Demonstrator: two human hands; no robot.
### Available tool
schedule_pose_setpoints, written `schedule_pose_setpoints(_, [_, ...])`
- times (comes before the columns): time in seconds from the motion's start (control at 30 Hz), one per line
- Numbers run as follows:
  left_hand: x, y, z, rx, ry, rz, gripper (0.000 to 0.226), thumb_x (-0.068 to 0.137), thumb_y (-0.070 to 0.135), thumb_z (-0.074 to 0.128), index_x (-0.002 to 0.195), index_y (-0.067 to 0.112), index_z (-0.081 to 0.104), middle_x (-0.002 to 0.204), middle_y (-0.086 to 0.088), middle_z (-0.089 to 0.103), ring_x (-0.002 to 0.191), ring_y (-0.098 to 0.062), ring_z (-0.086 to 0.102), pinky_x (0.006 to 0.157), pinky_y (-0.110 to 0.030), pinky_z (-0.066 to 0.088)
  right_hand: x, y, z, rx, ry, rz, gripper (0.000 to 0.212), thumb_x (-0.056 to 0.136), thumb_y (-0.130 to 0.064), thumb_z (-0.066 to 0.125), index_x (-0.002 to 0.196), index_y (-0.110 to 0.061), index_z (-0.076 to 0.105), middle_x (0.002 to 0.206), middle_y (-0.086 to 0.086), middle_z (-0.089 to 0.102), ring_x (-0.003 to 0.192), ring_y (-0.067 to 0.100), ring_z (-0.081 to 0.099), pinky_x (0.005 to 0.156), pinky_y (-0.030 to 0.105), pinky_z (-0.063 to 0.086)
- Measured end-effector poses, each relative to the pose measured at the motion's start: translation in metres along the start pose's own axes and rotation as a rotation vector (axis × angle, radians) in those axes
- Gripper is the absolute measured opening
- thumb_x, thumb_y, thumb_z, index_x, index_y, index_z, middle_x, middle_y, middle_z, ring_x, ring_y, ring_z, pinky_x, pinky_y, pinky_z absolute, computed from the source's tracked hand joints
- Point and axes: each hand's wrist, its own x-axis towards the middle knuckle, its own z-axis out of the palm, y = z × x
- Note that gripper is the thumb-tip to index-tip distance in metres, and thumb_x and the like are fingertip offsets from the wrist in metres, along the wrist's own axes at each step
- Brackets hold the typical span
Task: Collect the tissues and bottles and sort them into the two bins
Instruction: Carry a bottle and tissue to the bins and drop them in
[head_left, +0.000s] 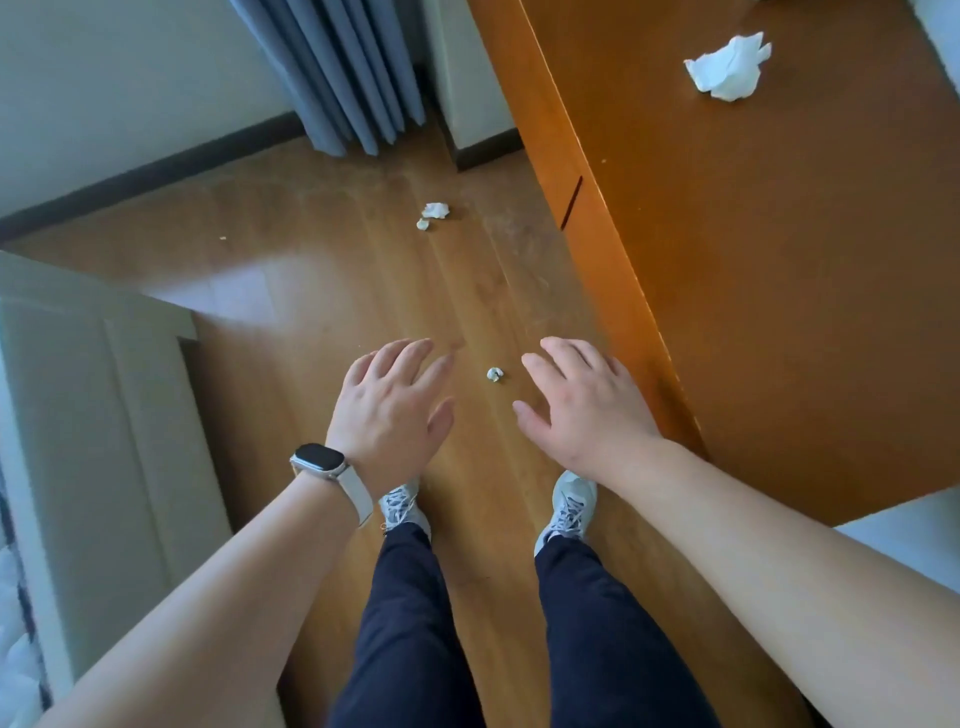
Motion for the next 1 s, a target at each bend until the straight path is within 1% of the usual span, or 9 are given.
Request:
schedule_pose_setpoints(0.1, [0.017, -0.023, 0.033, -0.032, -0.017, -0.002, 0.04, 0.084, 0.029, 0.065, 0.122, 0.017, 0.059, 0.127, -0.009, 0.06, 0.12, -0.033, 0.054, 0.096, -0.049, 0.043, 0.036, 0.0, 0.019, 0.036, 0.014, 0.108, 0.049, 0.092, -0.05, 0.039, 0.129, -0.019, 0.049, 0.136, 0.003, 0.045, 0.126, 0.025, 0.038, 0.097, 0.043, 0.036])
schedule_pose_setpoints(0.17, [0.029, -0.04, 0.06, -0.058, -0.019, -0.018, 0.041, 0.082, 0.028, 0.067, 0.122, 0.017, 0.059, 0.127, -0.009, 0.06, 0.119, -0.033, 0.054, 0.095, -0.049, 0.044, 0.061, 0.0, 0.039, 0.051, 0.046, 0.171, 0.05, 0.09, -0.051, 0.038, 0.126, -0.018, 0.051, 0.131, 0.003, 0.048, 0.121, 0.026, 0.042, 0.094, 0.044, 0.039])
schedule_pose_setpoints(0.27, [0.046, -0.066, 0.108, -0.078, -0.014, -0.025, 0.042, 0.082, 0.027, 0.068, 0.122, 0.017, 0.06, 0.126, -0.009, 0.06, 0.118, -0.033, 0.055, 0.094, -0.049, 0.044, 0.095, -0.001, 0.084, 0.053, 0.077, 0.2, 0.051, 0.088, -0.051, 0.042, 0.125, -0.018, 0.054, 0.128, 0.003, 0.051, 0.117, 0.027, 0.045, 0.091, 0.043, 0.04])
schedule_pose_setpoints(0.43, [0.073, -0.103, 0.219, -0.106, -0.004, 0.028, 0.041, 0.084, 0.029, 0.067, 0.123, 0.017, 0.06, 0.125, -0.008, 0.06, 0.117, -0.034, 0.054, 0.089, -0.046, 0.044, 0.145, 0.018, 0.188, 0.074, 0.082, 0.272, 0.05, 0.088, -0.048, 0.045, 0.126, -0.017, 0.054, 0.129, 0.005, 0.05, 0.116, 0.029, 0.045, 0.092, 0.044, 0.041])
schedule_pose_setpoints(0.53, [0.089, -0.117, 0.298, -0.085, -0.049, 0.059, 0.041, 0.086, 0.034, 0.063, 0.123, 0.018, 0.059, 0.127, -0.008, 0.06, 0.117, -0.034, 0.054, 0.087, -0.046, 0.046, 0.165, 0.037, 0.263, 0.071, 0.009, 0.31, 0.051, 0.089, -0.049, 0.046, 0.131, -0.019, 0.05, 0.137, 0.004, 0.045, 0.123, 0.028, 0.04, 0.097, 0.043, 0.036])
schedule_pose_setpoints(0.63, [0.107, -0.12, 0.375, -0.091, -0.091, 0.055, 0.042, 0.089, 0.037, 0.058, 0.127, 0.019, 0.056, 0.13, -0.007, 0.057, 0.118, -0.034, 0.052, 0.087, -0.047, 0.045, 0.181, 0.064, 0.329, 0.04, -0.027, 0.334, 0.052, 0.09, -0.05, 0.045, 0.133, -0.021, 0.048, 0.141, 0.003, 0.042, 0.126, 0.026, 0.036, 0.097, 0.042, 0.033])
schedule_pose_setpoints(0.83, [0.142, -0.109, 0.517, -0.172, -0.173, 0.026, 0.043, 0.092, 0.042, 0.051, 0.131, 0.023, 0.053, 0.135, -0.004, 0.053, 0.121, -0.031, 0.048, 0.09, -0.044, 0.042, 0.219, 0.14, 0.427, -0.063, -0.023, 0.377, 0.053, 0.092, -0.052, 0.041, 0.136, -0.022, 0.044, 0.145, 0.002, 0.038, 0.129, 0.026, 0.035, 0.098, 0.042, 0.033])
schedule_pose_setpoints(0.9, [0.148, -0.105, 0.557, -0.215, -0.215, 0.021, 0.042, 0.093, 0.041, 0.051, 0.132, 0.024, 0.053, 0.134, -0.002, 0.052, 0.12, -0.029, 0.048, 0.09, -0.042, 0.042, 0.231, 0.16, 0.456, -0.075, -0.031, 0.392, 0.054, 0.093, -0.052, 0.04, 0.138, -0.023, 0.041, 0.147, 0.002, 0.036, 0.131, 0.026, 0.034, 0.1, 0.042, 0.033])
schedule_pose_setpoints(1.0, [0.153, -0.099, 0.604, -0.246, -0.255, 0.019, 0.044, 0.092, 0.04, 0.052, 0.134, 0.025, 0.051, 0.132, -0.002, 0.052, 0.118, -0.028, 0.049, 0.088, -0.04, 0.043, 0.246, 0.185, 0.489, -0.079, 0.015, 0.392, 0.054, 0.092, -0.051, 0.041, 0.138, -0.022, 0.042, 0.148, 0.002, 0.036, 0.132, 0.026, 0.034, 0.102, 0.043, 0.032])
